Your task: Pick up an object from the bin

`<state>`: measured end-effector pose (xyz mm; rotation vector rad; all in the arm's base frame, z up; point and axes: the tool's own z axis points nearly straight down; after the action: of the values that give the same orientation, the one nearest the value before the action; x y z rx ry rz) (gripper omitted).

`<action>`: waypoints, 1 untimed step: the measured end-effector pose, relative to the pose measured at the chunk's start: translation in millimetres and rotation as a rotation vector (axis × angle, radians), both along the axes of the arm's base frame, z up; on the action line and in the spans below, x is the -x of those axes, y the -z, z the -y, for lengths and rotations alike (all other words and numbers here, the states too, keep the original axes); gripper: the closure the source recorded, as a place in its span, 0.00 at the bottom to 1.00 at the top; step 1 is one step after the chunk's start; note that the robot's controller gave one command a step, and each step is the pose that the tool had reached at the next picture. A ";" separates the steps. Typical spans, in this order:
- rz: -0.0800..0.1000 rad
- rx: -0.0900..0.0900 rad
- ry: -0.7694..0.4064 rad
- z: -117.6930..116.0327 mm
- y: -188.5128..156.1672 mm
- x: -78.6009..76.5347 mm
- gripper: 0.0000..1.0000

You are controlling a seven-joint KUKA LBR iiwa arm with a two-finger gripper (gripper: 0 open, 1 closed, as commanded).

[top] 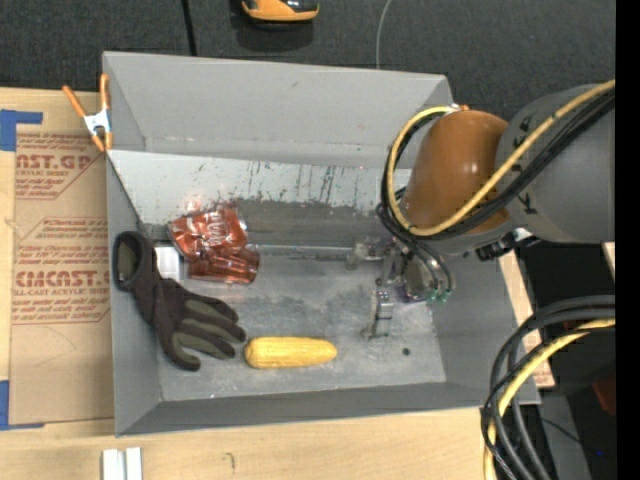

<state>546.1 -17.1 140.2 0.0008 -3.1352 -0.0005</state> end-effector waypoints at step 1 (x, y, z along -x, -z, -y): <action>0.008 0.000 0.000 0.0 -4.4 -2.0 0.00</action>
Offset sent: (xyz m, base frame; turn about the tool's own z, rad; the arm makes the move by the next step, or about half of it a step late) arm -0.0272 0.0800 -0.0702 0.0023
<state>548.1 -17.1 144.6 0.0014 -3.1429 0.0000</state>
